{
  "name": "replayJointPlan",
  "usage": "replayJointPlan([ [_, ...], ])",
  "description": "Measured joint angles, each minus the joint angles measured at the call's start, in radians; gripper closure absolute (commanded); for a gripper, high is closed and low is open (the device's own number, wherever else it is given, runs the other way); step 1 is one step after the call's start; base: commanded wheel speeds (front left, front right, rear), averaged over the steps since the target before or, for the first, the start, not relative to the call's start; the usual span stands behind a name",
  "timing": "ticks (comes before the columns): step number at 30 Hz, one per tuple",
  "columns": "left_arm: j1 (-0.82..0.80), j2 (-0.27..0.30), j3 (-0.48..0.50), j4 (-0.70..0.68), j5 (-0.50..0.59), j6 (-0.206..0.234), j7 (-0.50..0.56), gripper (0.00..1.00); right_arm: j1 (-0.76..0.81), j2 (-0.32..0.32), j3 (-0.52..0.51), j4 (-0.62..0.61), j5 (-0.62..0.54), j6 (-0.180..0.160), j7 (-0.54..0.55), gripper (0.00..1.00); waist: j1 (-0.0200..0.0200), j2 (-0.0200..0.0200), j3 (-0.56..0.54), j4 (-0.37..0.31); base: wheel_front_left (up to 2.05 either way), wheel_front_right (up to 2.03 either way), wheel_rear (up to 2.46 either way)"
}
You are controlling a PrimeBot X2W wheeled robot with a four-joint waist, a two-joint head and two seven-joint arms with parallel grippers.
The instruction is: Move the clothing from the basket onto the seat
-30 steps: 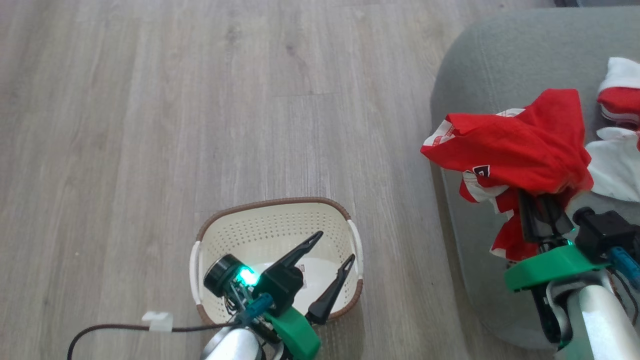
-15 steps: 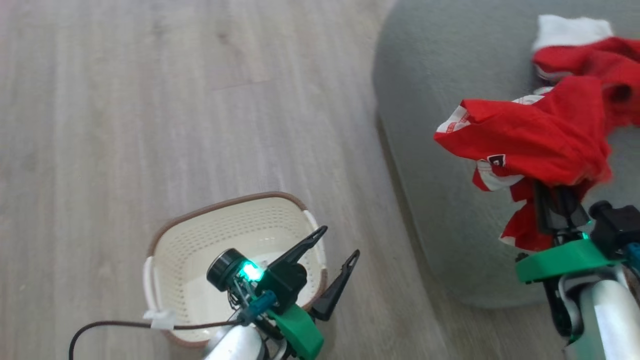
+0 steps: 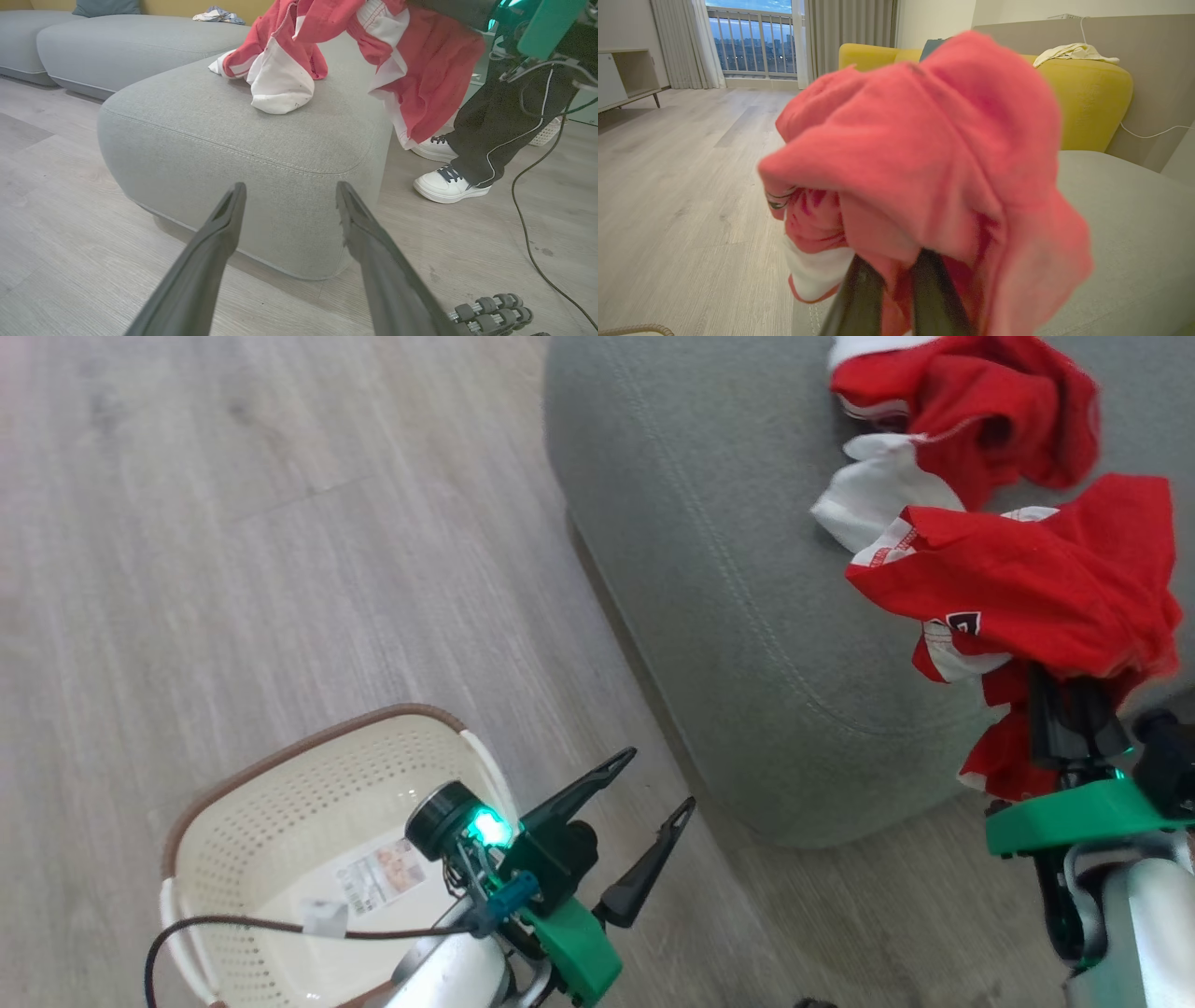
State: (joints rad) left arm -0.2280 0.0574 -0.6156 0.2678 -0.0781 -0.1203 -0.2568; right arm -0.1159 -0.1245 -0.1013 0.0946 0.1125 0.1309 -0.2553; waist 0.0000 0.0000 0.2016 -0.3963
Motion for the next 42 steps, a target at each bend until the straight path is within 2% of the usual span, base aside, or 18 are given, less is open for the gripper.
replayJointPlan([
  [7, -0.022, -0.001, -0.035, 0.0, 0.0, -0.001, 0.0, 0.0, 0.001, 0.007, -0.02, 0.002, 0.0, 0.0, 0.0, 1.0, 0.0001, 0.0, 0.014, -0.033, 0.0, 0.0, 0.0],
  [20, -0.021, 0.0, -0.039, 0.0, -0.004, 0.001, 0.0, 0.0, -0.019, -0.012, -0.063, -0.032, -0.005, 0.0, 0.0, 1.0, 0.0, 0.0, 0.016, 0.012, 0.0, 0.0, 0.0],
  [34, -0.085, 0.002, -0.042, 0.018, 0.038, 0.0, 0.0, 0.0, -0.325, -0.241, -0.147, -0.086, 0.027, 0.0, 0.0, 1.0, 0.0001, 0.0, 0.128, 0.028, 0.0, 0.0, 0.0],
  [38, -0.109, 0.013, -0.052, 0.029, 0.05, 0.0, 0.0, 0.0, -0.424, -0.298, -0.176, -0.072, 0.03, 0.0, 0.0, 1.0, 0.0001, 0.0, 0.18, 0.037, 0.0, 0.0, 0.0],
  [42, -0.134, 0.029, -0.064, 0.037, 0.056, -0.001, 0.0, 0.0, -0.521, -0.354, -0.189, -0.007, 0.054, 0.0, -0.002, 1.0, 0.0002, 0.0, 0.238, 0.048, 0.0, 0.0, 0.0],
])
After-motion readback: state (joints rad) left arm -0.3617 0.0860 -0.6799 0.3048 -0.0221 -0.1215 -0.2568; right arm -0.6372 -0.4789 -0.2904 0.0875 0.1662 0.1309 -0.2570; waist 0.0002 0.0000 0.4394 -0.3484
